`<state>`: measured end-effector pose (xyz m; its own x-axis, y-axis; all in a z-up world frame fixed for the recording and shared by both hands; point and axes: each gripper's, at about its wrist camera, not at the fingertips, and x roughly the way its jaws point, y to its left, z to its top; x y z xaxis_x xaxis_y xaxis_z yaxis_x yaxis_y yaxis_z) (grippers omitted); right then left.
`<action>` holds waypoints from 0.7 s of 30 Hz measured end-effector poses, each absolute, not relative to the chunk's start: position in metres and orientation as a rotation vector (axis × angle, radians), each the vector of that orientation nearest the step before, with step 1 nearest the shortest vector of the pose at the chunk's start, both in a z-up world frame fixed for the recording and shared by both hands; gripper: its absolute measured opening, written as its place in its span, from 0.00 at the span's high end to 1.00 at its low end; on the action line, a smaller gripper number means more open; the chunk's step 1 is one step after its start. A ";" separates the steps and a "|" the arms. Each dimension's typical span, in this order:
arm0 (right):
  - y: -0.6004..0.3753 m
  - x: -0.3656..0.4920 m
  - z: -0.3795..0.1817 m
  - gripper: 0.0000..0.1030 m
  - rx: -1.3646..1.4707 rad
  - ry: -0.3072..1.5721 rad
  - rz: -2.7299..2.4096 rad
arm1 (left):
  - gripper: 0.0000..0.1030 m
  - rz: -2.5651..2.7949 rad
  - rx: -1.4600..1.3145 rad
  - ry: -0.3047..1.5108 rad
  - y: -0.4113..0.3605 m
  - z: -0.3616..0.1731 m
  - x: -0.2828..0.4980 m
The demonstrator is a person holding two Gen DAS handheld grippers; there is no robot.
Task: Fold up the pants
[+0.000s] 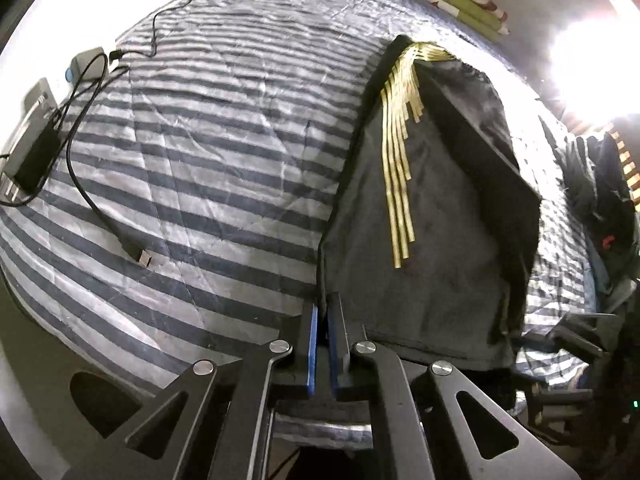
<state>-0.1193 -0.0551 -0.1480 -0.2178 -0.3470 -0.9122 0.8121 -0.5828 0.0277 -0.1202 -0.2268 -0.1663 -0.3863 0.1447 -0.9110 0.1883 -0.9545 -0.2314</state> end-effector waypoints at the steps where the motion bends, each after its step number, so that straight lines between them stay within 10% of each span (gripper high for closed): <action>1: -0.051 -0.121 -0.147 0.90 1.255 0.582 -1.880 | 0.97 -2.555 1.723 0.454 -0.224 -0.163 -0.120; 21: -0.053 -0.133 -0.145 0.93 1.346 0.459 -1.861 | 0.95 -2.500 1.800 0.427 -0.252 -0.178 -0.141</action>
<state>-0.1329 -0.0526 -0.1453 -0.1363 -0.3786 -0.9155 0.7608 -0.6319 0.1481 -0.1408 -0.2516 -0.1777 -0.3299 0.1334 -0.9345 0.1844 -0.9618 -0.2024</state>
